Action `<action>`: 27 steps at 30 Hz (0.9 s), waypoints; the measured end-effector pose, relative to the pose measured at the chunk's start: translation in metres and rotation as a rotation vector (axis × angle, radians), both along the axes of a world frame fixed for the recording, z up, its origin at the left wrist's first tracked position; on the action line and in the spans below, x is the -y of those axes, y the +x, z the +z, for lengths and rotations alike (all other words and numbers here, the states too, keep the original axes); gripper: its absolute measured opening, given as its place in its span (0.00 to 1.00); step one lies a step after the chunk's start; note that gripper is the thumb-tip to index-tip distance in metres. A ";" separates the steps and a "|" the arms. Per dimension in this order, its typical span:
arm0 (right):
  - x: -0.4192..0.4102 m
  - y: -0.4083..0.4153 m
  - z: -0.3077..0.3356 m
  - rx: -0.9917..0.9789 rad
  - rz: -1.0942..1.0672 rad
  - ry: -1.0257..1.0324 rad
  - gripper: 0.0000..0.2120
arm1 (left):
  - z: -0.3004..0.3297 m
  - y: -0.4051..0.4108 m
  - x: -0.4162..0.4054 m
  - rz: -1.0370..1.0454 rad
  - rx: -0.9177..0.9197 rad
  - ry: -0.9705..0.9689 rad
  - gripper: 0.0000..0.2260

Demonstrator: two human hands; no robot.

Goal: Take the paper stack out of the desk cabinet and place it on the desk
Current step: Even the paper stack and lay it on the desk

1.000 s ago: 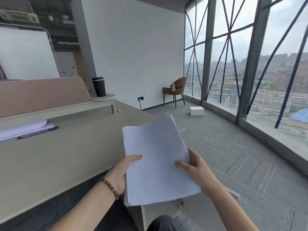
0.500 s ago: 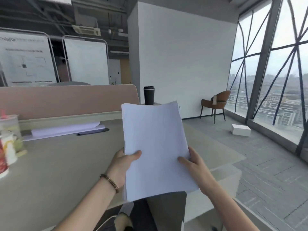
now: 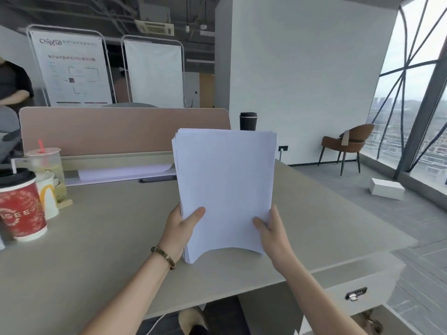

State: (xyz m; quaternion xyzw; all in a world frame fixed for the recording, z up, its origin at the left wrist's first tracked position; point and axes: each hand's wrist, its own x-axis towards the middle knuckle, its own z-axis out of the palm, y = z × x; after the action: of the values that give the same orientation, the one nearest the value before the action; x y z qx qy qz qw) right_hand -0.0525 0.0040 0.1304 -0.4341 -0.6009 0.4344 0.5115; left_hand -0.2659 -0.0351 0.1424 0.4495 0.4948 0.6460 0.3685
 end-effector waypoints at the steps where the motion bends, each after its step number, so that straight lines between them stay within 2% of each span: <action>1: -0.001 -0.001 -0.002 -0.012 -0.002 0.011 0.17 | -0.002 0.000 -0.001 0.006 0.012 0.001 0.11; 7: -0.002 0.002 -0.021 0.026 0.051 0.048 0.18 | -0.005 0.000 -0.001 0.009 0.076 -0.034 0.06; 11: 0.002 0.005 -0.024 0.003 0.092 0.059 0.19 | -0.001 -0.003 0.001 -0.022 0.077 -0.017 0.13; 18: -0.014 0.003 0.052 -0.145 0.104 0.135 0.12 | 0.016 0.000 0.000 0.005 -0.009 0.117 0.18; 20: -0.018 -0.001 0.061 -0.168 0.093 0.138 0.12 | 0.008 0.004 -0.001 0.044 -0.015 0.110 0.16; 24: -0.019 -0.009 0.054 -0.149 0.001 0.106 0.17 | -0.001 0.005 -0.005 0.096 -0.026 0.056 0.06; 27: -0.019 -0.010 0.058 -0.171 -0.029 0.131 0.17 | 0.008 0.002 -0.010 0.079 -0.056 0.056 0.06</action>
State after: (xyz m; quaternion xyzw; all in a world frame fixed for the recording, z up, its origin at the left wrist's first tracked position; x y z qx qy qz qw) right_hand -0.0622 0.0230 0.1882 -0.3697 -0.5758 0.4220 0.5946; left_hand -0.2639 -0.0249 0.1507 0.4576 0.5040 0.6608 0.3160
